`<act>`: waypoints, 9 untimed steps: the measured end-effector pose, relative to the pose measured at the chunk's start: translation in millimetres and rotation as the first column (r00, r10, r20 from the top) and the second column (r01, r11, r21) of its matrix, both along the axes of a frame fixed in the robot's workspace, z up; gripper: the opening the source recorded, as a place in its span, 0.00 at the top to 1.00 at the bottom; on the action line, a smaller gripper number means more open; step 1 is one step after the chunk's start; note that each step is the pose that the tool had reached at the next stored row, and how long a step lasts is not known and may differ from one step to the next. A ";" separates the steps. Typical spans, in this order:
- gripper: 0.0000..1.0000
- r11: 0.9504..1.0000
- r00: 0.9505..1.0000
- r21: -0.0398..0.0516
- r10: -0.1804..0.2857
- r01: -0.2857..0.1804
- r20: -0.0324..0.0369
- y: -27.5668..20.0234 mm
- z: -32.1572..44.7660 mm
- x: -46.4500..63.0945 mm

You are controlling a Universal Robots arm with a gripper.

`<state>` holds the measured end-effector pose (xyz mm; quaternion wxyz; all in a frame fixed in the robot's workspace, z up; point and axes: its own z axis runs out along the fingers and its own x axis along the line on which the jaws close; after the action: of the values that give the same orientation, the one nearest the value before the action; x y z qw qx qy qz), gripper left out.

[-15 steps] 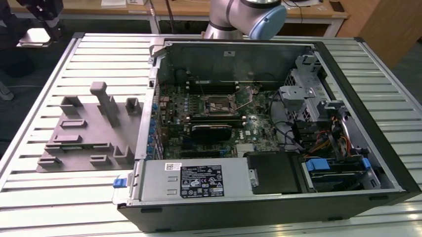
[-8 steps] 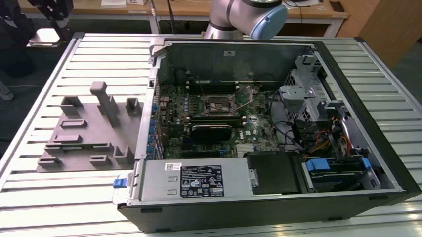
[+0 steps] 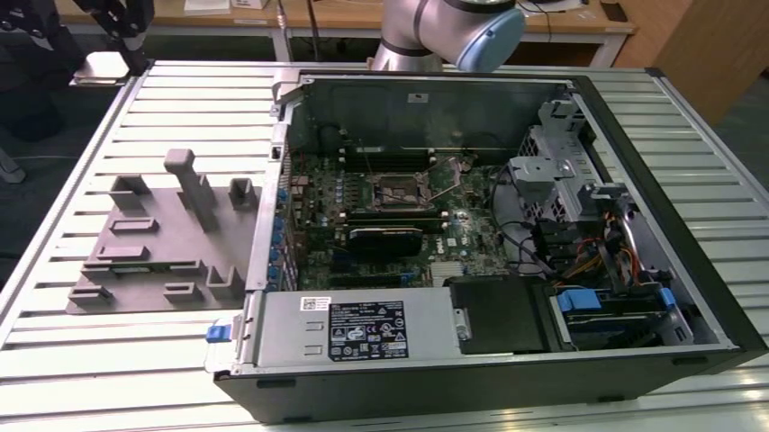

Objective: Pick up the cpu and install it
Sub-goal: 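Pick up the cpu and move it towards the insertion slot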

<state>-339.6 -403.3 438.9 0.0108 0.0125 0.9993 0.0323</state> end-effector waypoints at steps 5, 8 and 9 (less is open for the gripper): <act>0.45 1.000 1.000 0.000 0.000 0.000 0.000 0.0 0.0 11.1; 0.45 1.000 1.000 0.000 0.000 0.000 0.000 0.0 0.0 17.4; 0.45 1.000 1.000 0.000 0.000 0.000 0.000 0.0 0.0 19.5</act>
<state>-320.1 -403.3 439.0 0.0107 0.0125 0.9993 0.0323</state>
